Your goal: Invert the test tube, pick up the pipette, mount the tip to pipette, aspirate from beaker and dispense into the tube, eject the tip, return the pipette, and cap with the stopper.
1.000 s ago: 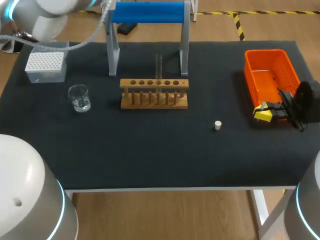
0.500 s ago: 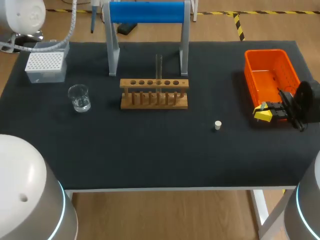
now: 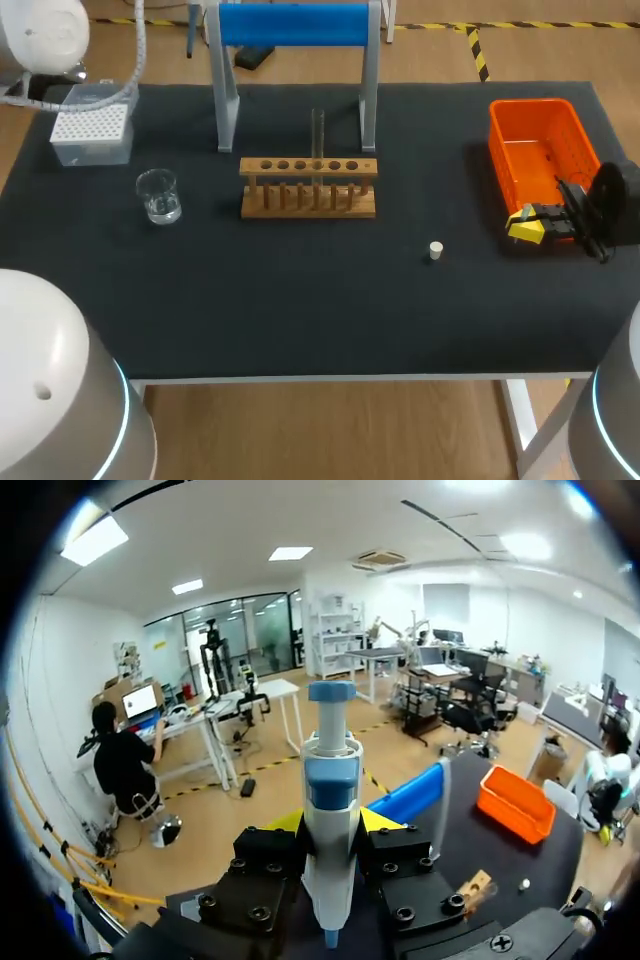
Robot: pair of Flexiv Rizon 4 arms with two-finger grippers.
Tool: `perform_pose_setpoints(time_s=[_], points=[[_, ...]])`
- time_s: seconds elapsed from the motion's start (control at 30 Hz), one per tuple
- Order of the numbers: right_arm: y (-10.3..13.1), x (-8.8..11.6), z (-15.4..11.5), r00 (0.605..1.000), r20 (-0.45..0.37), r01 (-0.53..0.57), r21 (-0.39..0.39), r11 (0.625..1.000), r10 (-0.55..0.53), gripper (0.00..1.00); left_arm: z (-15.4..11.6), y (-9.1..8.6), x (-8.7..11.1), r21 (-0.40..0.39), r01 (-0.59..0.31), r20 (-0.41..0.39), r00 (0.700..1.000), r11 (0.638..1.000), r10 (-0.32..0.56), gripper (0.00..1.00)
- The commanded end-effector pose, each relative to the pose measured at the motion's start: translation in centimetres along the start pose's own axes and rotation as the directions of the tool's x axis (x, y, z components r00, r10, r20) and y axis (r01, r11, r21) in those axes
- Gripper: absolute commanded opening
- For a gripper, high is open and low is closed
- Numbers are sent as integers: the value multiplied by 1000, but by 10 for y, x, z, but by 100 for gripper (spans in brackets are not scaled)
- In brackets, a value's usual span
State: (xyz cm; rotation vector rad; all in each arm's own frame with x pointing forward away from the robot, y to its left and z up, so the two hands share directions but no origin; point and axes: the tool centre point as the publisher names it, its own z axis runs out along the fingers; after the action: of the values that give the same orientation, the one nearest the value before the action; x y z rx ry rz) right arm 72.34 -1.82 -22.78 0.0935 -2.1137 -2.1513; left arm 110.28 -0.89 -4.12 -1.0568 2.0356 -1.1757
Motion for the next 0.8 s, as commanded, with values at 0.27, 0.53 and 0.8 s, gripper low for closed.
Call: perform_pose_setpoints(time_s=[0.27,0.53,0.8], points=[[0,1,0,1000,0,1,1,1000,-1,0,-71,-12,3,107,-137,-471,865,985,172,0],[0,1,0,1000,0,1,1,1000,-1,0,-104,-14,26,173,-178,-659,710,969,248,0],[0,1,0,1000,0,1,1,1000,-1,0,-132,-8,54,252,-174,-723,620,952,305,0]])
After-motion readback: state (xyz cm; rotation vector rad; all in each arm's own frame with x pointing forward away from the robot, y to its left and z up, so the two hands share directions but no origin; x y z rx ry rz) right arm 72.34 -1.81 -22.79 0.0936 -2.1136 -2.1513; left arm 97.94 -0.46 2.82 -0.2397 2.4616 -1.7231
